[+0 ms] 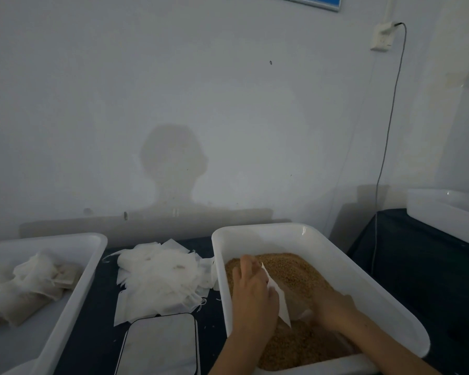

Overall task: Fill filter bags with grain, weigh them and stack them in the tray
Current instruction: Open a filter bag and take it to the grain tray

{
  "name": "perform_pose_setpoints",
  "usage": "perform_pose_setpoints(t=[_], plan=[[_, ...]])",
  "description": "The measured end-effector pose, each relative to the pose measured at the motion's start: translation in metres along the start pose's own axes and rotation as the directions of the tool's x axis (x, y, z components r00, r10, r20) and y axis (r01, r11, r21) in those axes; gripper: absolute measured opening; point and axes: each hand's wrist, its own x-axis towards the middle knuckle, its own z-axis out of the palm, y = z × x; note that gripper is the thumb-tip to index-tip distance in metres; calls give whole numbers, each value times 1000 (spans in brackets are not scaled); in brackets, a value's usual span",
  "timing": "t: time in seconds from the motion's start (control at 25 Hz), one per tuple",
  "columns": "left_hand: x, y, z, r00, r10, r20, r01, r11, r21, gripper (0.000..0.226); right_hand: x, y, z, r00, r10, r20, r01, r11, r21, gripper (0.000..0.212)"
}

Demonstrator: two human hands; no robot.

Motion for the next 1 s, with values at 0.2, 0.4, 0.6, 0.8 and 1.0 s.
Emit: perform_pose_setpoints(t=[0.2,0.4,0.6,0.8,1.0], plan=[[0,0,-4,1000,19,4,-19,999,36,16,1,-2,8,998,-64,-27,62,994,-89,28],[-4,-4,0,999,22,-44,-19,997,77,13,-6,13,-26,999,6,-49,-8,999,-40,21],[-4,-3,5,999,30,-22,-28,998,58,15,-35,34,-81,995,90,35,-80,971,-224,25],[-3,-4,5,999,38,10,-38,998,52,21,-48,35,-87,964,191,185,-134,949,-284,44],[-3,-6,6,998,33,53,-36,997,67,21,-23,30,-50,996,55,75,-31,957,-288,28]])
